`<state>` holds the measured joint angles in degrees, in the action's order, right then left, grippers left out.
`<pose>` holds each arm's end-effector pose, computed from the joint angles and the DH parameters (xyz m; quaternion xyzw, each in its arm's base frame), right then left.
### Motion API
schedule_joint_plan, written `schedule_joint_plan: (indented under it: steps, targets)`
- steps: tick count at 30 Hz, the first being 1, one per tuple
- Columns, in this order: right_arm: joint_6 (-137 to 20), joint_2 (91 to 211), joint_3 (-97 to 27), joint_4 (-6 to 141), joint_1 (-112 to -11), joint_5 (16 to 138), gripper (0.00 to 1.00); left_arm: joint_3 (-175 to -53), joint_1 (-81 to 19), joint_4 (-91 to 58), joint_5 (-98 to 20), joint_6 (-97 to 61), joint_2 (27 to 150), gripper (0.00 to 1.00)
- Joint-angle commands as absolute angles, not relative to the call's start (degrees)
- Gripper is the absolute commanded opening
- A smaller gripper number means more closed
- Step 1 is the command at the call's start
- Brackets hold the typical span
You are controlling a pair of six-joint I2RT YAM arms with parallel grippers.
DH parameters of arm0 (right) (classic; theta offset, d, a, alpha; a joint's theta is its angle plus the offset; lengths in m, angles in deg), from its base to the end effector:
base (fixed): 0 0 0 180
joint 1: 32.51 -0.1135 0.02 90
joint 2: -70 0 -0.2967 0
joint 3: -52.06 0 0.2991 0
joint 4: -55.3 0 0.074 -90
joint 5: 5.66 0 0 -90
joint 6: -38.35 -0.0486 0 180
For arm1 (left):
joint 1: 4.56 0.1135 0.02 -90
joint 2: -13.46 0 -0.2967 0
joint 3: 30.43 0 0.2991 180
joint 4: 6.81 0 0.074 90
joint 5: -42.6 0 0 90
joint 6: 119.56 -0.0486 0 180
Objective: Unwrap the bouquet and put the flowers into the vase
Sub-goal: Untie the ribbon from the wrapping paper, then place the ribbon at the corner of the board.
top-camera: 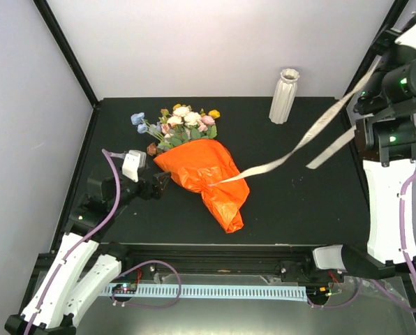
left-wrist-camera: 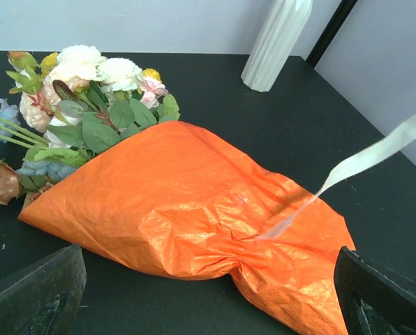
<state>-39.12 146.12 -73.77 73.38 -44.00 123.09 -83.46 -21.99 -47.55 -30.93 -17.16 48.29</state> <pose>0.2388 0.0175 0.6884 0.1876 0.5102 -0.1692 0.8221 0.1600 -0.0647 0.3301 0.1156 0.8188 -0.2566 0.5004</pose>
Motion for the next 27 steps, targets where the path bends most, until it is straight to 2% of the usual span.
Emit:
schedule_joint_plan:
  steps: [1,12,17,20,27]
  targets:
    - [-40.09,150.58,-80.47,75.03,-38.18,121.26,0.01,-83.13,-22.49,-47.93,-31.58,-18.14,47.24,0.99]
    - [-45.91,160.61,-91.49,77.68,-28.74,115.19,0.01,-83.14,-22.49,-47.91,-31.68,-18.05,46.92,0.99]
    - [-55.15,163.77,-91.76,80.38,-26.47,110.48,0.01,-83.14,-22.55,-47.91,-31.79,-18.14,46.87,0.99]
    - [-60.27,163.14,-86.58,81.58,-26.46,107.53,0.01,-83.14,-22.51,-47.91,-31.97,-18.18,46.93,0.99]
    - [-67.57,154.65,-62.30,71.31,-26.50,102.82,0.01,-83.14,-22.58,-48.10,-32.11,-18.16,47.49,0.99]
